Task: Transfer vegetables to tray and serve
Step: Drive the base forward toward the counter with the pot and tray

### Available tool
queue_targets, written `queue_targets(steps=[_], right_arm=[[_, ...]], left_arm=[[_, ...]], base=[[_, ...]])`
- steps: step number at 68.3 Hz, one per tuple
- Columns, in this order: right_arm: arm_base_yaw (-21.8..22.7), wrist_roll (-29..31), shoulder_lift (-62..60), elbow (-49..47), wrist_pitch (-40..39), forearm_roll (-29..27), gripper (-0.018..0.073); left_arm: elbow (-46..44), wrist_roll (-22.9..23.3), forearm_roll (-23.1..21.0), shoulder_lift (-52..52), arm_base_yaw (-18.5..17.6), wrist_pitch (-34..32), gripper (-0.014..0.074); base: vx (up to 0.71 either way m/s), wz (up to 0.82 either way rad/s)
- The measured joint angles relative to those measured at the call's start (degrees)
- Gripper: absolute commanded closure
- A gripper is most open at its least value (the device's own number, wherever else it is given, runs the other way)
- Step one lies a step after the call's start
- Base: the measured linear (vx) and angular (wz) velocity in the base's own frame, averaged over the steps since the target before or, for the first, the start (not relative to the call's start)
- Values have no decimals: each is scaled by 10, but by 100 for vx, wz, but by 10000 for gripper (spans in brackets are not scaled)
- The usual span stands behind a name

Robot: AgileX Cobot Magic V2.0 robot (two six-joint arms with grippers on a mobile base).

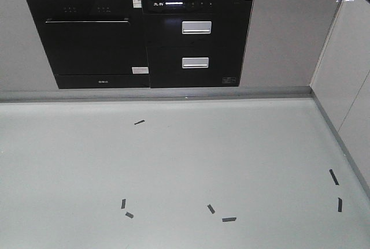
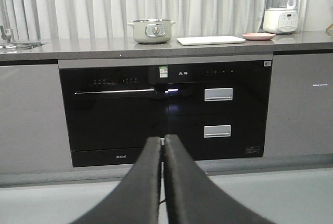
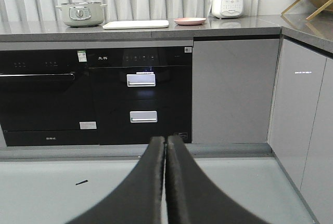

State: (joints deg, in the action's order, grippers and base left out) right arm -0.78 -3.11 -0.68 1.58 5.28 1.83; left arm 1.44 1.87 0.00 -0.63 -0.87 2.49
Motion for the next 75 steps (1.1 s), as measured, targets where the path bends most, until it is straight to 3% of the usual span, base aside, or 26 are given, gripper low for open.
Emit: queue_targets(steps=[75], right_arm=[[1,0,0,0,0,0,565]], left_arm=[[0,0,0,0,0,0,603]], base=[[0,0]])
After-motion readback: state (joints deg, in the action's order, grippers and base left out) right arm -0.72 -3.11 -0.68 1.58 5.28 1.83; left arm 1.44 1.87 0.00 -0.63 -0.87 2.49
